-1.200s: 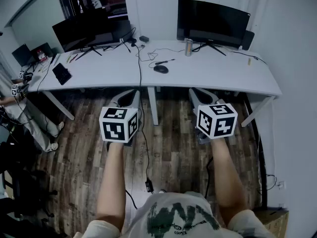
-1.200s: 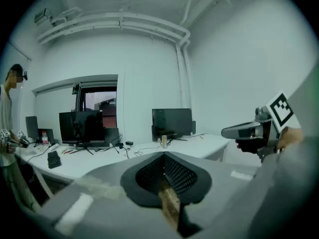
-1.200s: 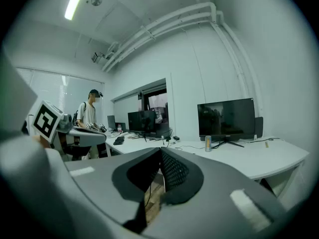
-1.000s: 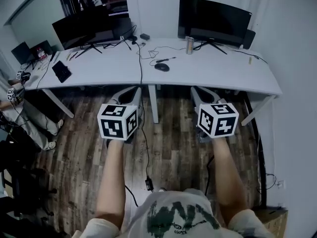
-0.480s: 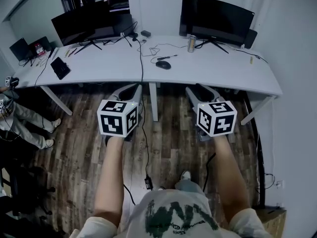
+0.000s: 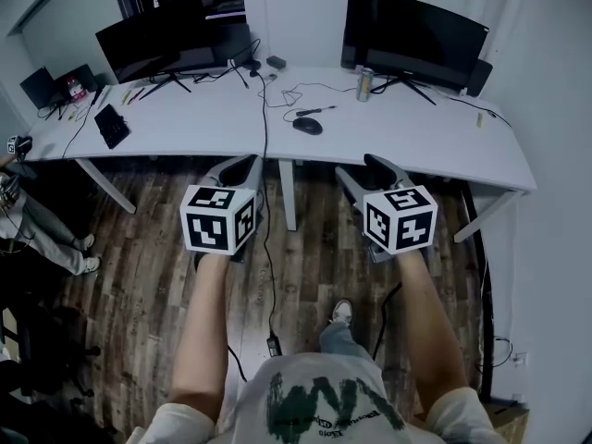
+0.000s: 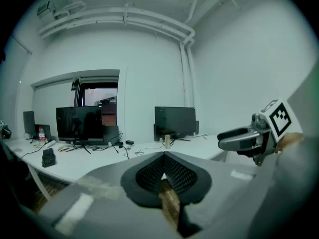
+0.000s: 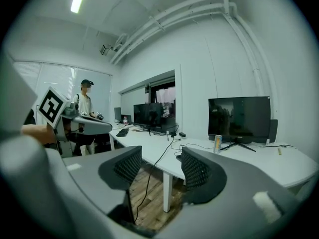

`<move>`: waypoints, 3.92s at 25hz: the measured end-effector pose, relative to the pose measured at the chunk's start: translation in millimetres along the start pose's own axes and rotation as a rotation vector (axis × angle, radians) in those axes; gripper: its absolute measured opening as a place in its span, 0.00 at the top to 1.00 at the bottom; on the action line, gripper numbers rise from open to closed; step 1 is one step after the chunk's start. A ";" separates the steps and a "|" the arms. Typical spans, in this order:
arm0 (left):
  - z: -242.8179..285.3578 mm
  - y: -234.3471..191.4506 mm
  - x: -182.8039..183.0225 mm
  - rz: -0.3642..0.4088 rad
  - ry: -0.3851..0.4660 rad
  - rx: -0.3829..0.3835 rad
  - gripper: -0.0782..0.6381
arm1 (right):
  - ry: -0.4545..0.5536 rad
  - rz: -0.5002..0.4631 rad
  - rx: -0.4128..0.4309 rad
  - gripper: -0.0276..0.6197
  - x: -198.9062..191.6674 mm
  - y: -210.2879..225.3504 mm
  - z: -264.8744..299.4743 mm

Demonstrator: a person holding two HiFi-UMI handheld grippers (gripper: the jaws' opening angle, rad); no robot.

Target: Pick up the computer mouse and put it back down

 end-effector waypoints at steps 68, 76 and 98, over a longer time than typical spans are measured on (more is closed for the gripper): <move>324.9 -120.9 -31.3 -0.041 -0.179 0.172 0.89 | -0.466 -0.095 0.391 0.43 -67.5 180.3 376.7; 348.7 -141.3 -51.8 -0.058 -0.220 0.140 0.89 | -0.576 -0.126 0.392 0.41 -96.0 184.5 416.4; 371.7 -177.2 -68.5 -0.049 -0.273 0.090 0.89 | -0.731 -0.159 0.385 0.46 -123.3 185.7 452.6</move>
Point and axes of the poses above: the fingertips, and each gripper's own axes: z forward along the fingers, y to its right, x out of its top, the point moved 9 cm from there along -z, backward along the fingers, and after that the axes turned 4 degrees about x, right-handed, at the moved point
